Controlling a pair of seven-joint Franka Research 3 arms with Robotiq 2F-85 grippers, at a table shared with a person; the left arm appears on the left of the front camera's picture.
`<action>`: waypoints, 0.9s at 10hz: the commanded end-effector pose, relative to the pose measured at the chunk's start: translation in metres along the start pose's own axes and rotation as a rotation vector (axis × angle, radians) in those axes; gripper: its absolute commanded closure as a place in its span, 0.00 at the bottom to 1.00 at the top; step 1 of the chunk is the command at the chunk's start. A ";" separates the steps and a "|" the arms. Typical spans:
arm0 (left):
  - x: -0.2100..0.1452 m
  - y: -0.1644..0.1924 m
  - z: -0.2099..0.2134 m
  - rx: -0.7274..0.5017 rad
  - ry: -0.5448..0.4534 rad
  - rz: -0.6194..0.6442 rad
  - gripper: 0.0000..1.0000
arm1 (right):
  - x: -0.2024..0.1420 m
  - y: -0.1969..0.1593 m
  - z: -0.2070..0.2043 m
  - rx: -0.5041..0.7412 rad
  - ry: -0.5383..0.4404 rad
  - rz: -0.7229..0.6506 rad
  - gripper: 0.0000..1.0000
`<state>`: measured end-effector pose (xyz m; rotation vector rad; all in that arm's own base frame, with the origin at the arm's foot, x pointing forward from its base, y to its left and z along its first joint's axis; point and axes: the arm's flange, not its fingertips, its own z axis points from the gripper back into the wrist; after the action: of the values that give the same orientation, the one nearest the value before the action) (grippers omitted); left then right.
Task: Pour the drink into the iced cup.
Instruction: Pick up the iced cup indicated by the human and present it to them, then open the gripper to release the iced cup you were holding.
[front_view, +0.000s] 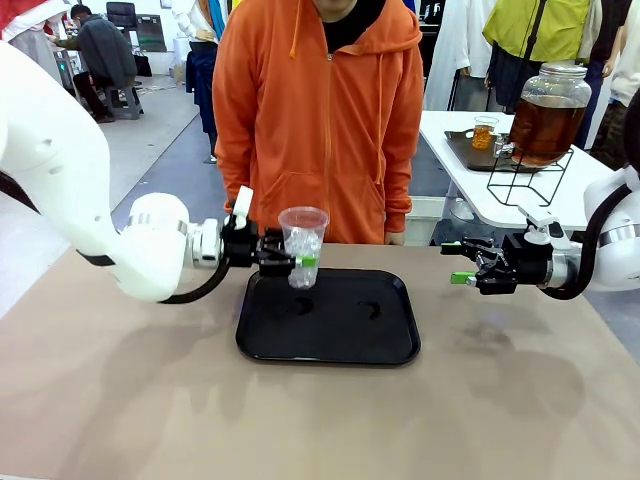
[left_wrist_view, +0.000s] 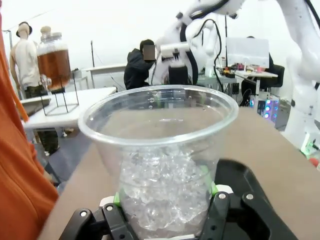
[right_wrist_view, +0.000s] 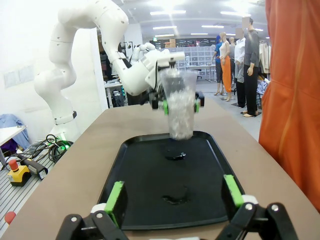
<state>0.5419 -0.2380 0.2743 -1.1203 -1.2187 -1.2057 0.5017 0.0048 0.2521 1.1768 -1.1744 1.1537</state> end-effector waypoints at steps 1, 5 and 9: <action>0.043 0.013 -0.008 0.020 -0.030 0.026 0.33 | 0.002 0.000 0.000 0.001 -0.003 0.004 0.00; 0.073 0.022 -0.006 0.010 -0.032 0.011 0.33 | 0.002 0.000 0.000 0.001 -0.003 0.004 0.00; 0.073 0.022 -0.006 0.010 -0.032 0.011 0.33 | 0.002 0.000 0.000 0.001 -0.003 0.004 0.00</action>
<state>0.5651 -0.2454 0.3418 -1.1395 -1.2115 -1.1670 0.5017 0.0048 0.2522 1.1768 -1.1744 1.1537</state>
